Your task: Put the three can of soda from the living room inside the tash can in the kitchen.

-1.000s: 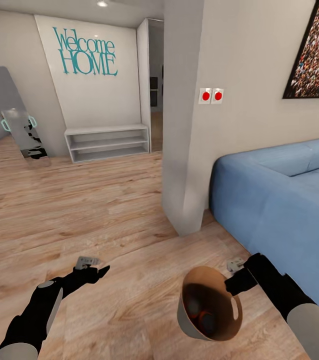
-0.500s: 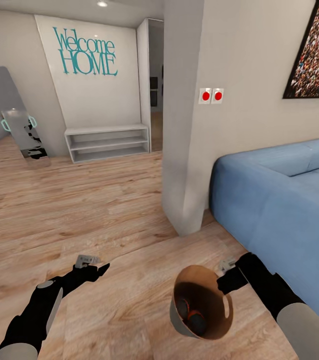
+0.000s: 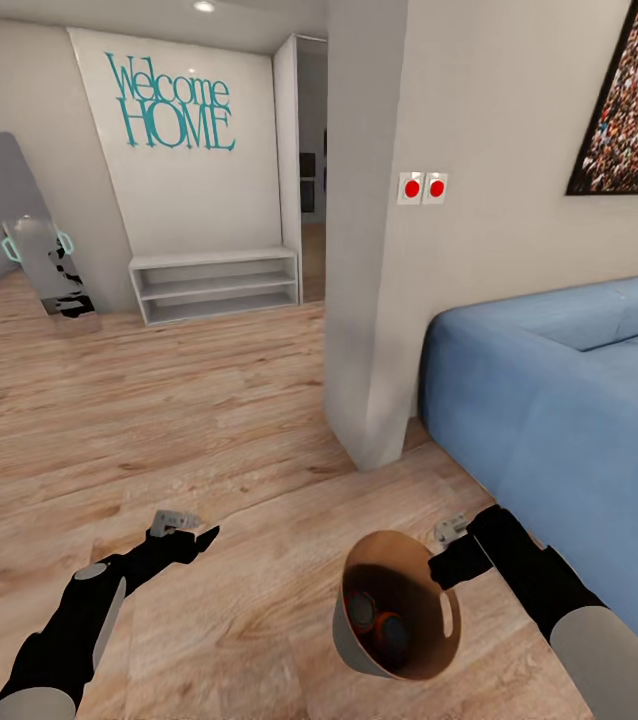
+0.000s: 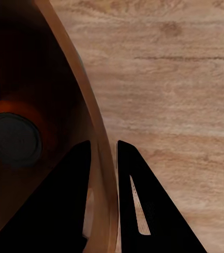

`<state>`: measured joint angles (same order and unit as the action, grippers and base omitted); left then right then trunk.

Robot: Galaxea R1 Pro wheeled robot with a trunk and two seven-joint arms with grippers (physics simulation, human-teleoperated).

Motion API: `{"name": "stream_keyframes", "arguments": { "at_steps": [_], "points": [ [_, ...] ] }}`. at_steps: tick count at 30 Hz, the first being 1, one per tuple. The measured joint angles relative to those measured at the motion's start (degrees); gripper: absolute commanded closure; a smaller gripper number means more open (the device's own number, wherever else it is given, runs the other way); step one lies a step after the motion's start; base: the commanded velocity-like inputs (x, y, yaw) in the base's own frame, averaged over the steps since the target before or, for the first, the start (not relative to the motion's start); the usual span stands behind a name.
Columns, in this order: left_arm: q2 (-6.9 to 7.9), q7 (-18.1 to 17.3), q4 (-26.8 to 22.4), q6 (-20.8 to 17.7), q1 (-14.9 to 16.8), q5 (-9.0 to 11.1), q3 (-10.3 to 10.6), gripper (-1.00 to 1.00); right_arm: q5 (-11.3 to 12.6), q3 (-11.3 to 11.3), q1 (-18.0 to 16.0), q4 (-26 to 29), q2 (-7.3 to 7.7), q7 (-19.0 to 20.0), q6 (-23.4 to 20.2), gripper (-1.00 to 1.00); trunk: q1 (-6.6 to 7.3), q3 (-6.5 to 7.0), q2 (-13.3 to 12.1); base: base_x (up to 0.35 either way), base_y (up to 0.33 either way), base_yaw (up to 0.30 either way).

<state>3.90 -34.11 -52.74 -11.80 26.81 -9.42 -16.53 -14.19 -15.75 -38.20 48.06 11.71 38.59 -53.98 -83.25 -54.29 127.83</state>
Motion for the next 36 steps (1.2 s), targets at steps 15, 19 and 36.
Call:
{"name": "stream_keyframes", "arguments": {
  "at_steps": [15,19,36],
  "points": [
    [0.04,-0.17,0.0,0.06,0.0,-0.35,0.09,-1.0,0.28,0.06,-0.03,-0.01,-0.63,-0.01,-0.57,1.0,-0.44,-0.53,0.82,0.0,0.0,-0.006],
    [0.06,-0.17,0.0,0.09,0.0,-0.38,0.1,-1.0,-0.19,0.07,-0.01,-0.02,-0.69,-0.09,-1.3,1.0,-0.44,-0.79,0.82,0.0,0.0,-0.092],
    [0.0,-0.17,0.07,0.12,-0.02,-0.5,0.14,-1.0,-0.14,-0.01,-0.01,-0.03,-0.8,-0.11,-1.74,1.0,-0.44,-2.08,0.82,0.0,0.0,-0.119]
  ]
}}
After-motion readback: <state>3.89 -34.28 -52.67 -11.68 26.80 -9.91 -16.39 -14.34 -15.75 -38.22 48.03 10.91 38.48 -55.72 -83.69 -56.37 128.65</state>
